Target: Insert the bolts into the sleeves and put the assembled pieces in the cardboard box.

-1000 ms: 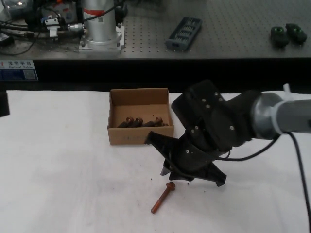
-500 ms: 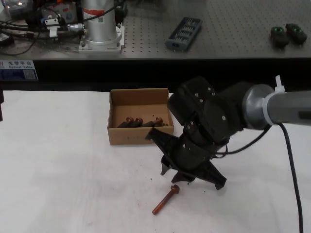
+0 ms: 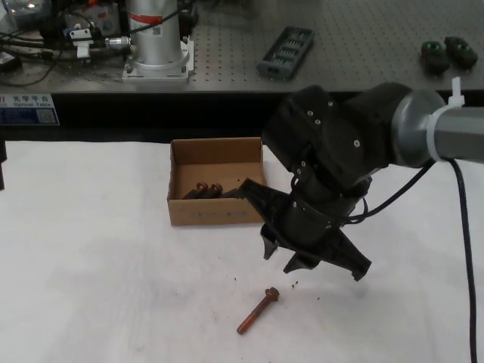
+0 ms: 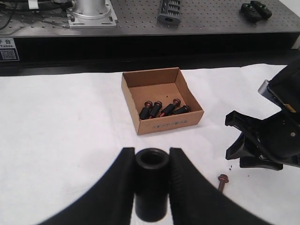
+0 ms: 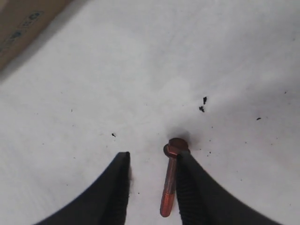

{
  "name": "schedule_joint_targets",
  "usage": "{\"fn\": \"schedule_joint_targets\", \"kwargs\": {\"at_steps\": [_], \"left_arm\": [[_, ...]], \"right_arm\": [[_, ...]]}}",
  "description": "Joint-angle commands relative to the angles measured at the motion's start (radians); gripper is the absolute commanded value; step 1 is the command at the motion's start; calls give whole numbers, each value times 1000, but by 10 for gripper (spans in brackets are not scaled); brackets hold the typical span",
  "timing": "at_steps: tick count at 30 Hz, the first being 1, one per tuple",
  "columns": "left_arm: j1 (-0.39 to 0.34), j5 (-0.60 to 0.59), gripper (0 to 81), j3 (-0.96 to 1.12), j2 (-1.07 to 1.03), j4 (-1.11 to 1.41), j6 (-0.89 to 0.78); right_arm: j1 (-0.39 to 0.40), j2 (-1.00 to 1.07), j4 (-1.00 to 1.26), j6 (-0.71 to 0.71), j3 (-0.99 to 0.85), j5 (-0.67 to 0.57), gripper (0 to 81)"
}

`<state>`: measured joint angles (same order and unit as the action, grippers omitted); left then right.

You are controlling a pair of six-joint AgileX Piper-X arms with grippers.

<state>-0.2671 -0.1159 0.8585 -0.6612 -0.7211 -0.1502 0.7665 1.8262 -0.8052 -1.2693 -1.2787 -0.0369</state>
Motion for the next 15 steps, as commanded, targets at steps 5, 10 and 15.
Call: {"fn": "schedule_joint_targets", "kwargs": {"at_steps": [5,10,15], "left_arm": [[4,-4,70,1,7,20,-31],[4,-1,70,1,7,20,-31],[4,-1,70,1,7,20,-31]], "right_arm": [[21,0,2,-56,-5,1,326],[70,42,2,-89,-5,-3,326],[110,72,2,-122,-5,-3,326]]}}
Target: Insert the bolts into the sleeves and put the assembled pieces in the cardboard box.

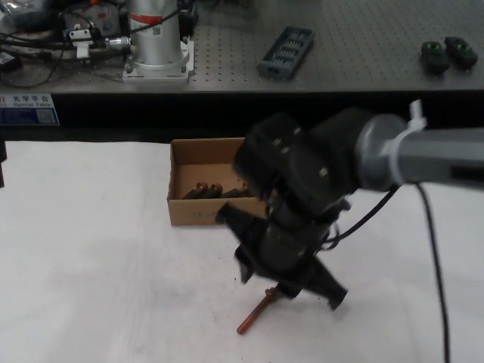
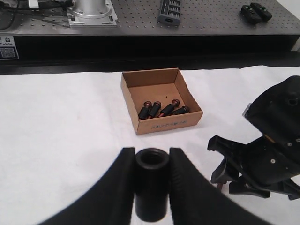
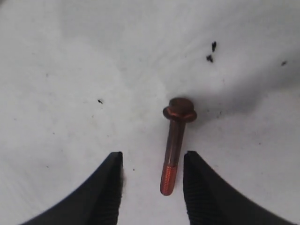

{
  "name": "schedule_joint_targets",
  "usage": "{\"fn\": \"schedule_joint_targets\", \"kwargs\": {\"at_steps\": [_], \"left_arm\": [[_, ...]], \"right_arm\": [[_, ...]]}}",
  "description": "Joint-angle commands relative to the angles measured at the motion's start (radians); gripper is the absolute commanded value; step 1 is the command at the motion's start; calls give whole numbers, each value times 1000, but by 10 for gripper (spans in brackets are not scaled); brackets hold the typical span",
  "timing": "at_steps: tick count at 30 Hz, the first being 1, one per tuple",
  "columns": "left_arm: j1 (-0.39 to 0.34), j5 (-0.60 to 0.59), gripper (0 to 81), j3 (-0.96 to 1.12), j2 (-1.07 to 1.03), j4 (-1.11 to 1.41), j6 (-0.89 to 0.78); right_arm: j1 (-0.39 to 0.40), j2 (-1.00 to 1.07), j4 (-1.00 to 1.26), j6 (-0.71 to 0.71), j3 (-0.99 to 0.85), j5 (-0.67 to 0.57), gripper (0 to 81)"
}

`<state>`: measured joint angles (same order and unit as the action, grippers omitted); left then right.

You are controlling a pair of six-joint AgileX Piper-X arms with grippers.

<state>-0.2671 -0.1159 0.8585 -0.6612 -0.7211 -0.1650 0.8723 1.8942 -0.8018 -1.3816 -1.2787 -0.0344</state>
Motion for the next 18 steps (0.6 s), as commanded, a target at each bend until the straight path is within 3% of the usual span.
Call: {"fn": "schedule_joint_targets", "kwargs": {"at_steps": [1,18], "left_arm": [[4,-1,70,1,7,20,-16],[4,-1,70,1,7,20,-16]], "right_arm": [[7,7,-2,-12,-5,-3,326],[-9,12,25,-17,89,-10,295]]}}
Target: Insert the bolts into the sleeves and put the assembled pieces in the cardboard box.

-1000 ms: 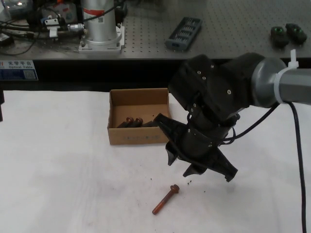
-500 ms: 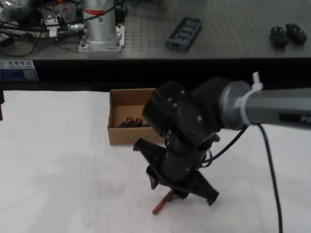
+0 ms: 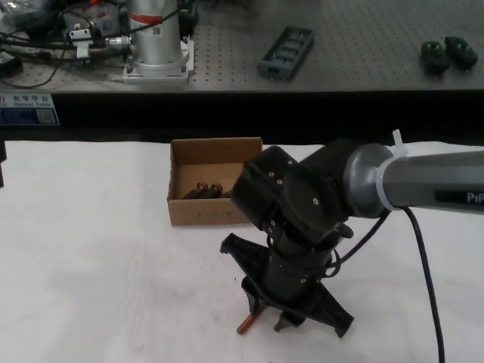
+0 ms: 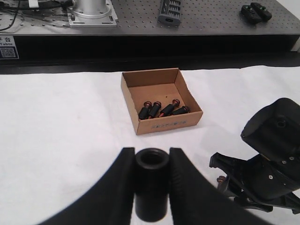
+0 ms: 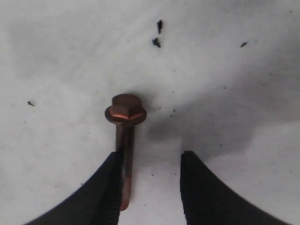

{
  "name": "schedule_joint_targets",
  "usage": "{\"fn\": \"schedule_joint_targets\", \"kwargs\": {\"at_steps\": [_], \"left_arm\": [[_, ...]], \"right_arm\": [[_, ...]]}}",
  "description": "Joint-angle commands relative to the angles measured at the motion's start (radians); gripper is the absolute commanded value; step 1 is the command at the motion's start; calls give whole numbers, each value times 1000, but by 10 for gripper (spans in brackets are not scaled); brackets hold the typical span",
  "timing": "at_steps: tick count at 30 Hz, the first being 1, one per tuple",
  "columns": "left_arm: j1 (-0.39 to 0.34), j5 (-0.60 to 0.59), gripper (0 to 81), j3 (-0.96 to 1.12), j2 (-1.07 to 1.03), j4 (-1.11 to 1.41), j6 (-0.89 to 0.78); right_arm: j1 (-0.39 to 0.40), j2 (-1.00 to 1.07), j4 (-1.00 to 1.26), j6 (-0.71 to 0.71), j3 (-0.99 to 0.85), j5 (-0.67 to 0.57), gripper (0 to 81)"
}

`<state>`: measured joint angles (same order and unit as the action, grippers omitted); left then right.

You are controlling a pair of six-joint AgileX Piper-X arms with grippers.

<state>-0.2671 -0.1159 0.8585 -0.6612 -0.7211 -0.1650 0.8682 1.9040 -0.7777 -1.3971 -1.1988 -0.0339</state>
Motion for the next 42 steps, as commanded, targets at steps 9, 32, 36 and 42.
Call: {"fn": "schedule_joint_targets", "kwargs": {"at_steps": [9,32,36,42], "left_arm": [[4,-1,70,1,7,20,-16],[4,-1,70,1,20,18,-16],[4,-1,70,1,39,18,-16],[4,-1,70,1,62,18,-16]], "right_arm": [[-8,7,107,-50,29,-20,295],[-30,83,129,-84,29,-114,211],[-37,83,129,-80,29,-112,179],[-40,83,129,-4,29,-138,38]]}}
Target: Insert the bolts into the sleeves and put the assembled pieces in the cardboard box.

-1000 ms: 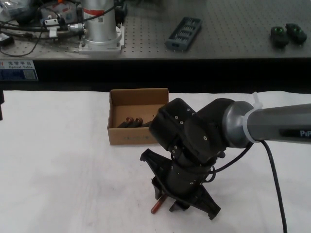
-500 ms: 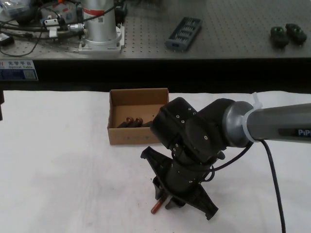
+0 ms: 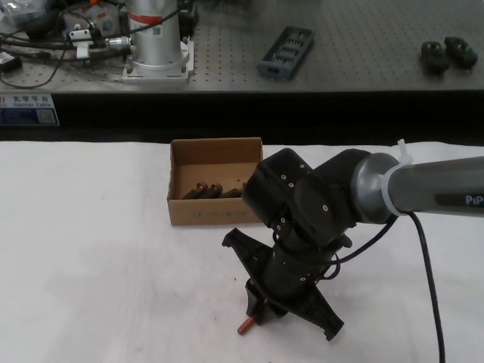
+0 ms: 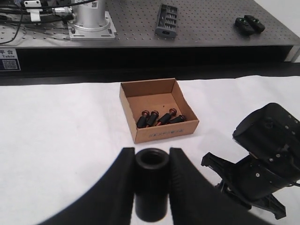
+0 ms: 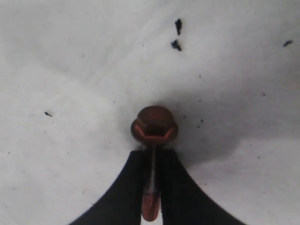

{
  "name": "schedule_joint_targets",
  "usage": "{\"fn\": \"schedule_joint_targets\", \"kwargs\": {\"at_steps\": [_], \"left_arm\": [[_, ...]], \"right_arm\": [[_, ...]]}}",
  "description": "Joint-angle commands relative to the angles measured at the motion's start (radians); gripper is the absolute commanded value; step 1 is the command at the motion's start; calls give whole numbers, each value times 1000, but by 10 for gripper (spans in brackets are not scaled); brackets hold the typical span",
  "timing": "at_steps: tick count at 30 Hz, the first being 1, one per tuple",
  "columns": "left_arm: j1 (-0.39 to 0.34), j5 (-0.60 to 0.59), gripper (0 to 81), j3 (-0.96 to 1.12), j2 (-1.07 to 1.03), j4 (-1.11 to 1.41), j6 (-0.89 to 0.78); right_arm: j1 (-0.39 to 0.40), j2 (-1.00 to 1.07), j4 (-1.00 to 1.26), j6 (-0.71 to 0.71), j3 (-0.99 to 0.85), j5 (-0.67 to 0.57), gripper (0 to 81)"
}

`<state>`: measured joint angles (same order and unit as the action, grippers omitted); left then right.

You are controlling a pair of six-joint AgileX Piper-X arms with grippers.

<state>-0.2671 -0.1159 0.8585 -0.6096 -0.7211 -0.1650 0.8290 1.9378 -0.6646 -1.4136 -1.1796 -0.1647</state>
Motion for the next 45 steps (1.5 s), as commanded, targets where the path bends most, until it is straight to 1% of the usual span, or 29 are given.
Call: {"fn": "schedule_joint_targets", "kwargs": {"at_steps": [1,7,9,12,16,19,22,25,26,28,31,36,38,45], "left_arm": [[4,-1,70,1,10,18,-16],[4,-1,70,1,10,18,-16],[4,-1,70,1,10,18,-16],[4,-1,70,1,10,18,-16],[4,-44,70,1,-2,18,-16],[4,-99,70,-6,-22,20,-7],[4,-112,70,-51,-41,48,1],[2,-181,70,-175,-51,227,5],[2,-214,70,-222,-55,303,-9],[2,-242,70,-301,-64,424,-46],[-15,-248,69,-400,-92,543,-43],[-85,-248,69,-489,-191,658,-22],[-123,-232,69,-504,-262,732,5],[-240,-226,69,-511,-602,1031,17]], "right_arm": [[-1,49,16,18,10,-7,43],[-1,46,16,29,10,-29,43],[-1,31,27,71,10,-32,43],[-13,-6,44,207,4,-32,43],[-39,-96,40,447,-1,5,43],[-62,-187,51,561,-1,66,43],[-104,-278,112,677,-1,48,43],[-153,-350,160,784,1,-4,43],[-164,-367,159,820,2,-11,43],[-189,-403,169,887,23,-30,43],[-219,-449,261,904,102,-109,43],[-252,-514,581,890,297,-217,43],[-259,-519,715,892,368,-281,43],[-265,-518,993,916,548,-371,43]]}}
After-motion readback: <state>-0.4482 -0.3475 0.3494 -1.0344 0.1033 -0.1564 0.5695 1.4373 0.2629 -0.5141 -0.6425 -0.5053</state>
